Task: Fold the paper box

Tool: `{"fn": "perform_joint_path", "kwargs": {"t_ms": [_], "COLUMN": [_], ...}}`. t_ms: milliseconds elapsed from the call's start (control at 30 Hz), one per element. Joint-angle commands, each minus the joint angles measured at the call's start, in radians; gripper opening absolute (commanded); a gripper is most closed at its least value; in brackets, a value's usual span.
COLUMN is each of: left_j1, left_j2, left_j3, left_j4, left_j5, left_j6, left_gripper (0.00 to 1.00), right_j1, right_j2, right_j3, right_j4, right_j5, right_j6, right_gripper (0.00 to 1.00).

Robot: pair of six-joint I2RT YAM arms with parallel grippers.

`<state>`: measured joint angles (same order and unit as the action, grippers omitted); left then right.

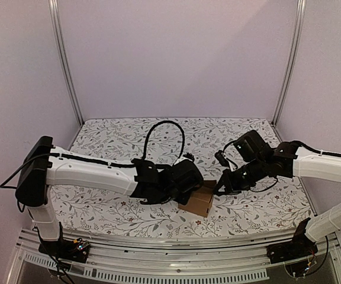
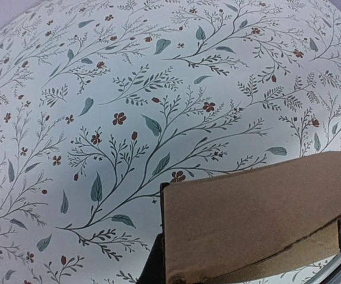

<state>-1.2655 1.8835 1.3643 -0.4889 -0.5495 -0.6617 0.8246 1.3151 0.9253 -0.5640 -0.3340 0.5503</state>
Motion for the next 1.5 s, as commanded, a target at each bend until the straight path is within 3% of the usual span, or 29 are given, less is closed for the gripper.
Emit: {"fn": "perform_joint_path", "kwargs": {"t_ms": [0, 233, 567, 1033, 1333, 1467], "left_j1": [-0.025, -0.026, -0.028, -0.031, -0.036, -0.037], "left_j2": [0.044, 0.051, 0.053, 0.044, 0.033, 0.027], "left_j3": [0.004, 0.010, 0.013, 0.004, -0.004, -0.019], "left_j4": [-0.033, -0.034, -0.034, -0.036, -0.027, -0.025], "left_j5": [0.048, 0.049, 0.054, 0.052, 0.072, 0.074], "left_j6": [0.006, 0.006, 0.005, -0.007, -0.003, -0.014], "left_gripper": [0.00, 0.00, 0.00, 0.00, 0.00, 0.00], "right_j1": [0.005, 0.004, 0.011, 0.098, 0.130, 0.130], "right_j2": [-0.028, -0.031, 0.000, 0.032, 0.041, 0.042], "right_j3": [-0.016, -0.031, -0.079, -0.107, -0.114, -0.104], "right_j4": [-0.027, -0.018, 0.133, 0.053, 0.110, 0.112], "right_j5": [-0.012, -0.003, 0.016, 0.160, 0.222, 0.228], "right_j6": [-0.026, -0.019, 0.087, 0.032, 0.057, 0.051], "right_gripper": [0.00, 0.00, 0.00, 0.00, 0.00, 0.07]}}
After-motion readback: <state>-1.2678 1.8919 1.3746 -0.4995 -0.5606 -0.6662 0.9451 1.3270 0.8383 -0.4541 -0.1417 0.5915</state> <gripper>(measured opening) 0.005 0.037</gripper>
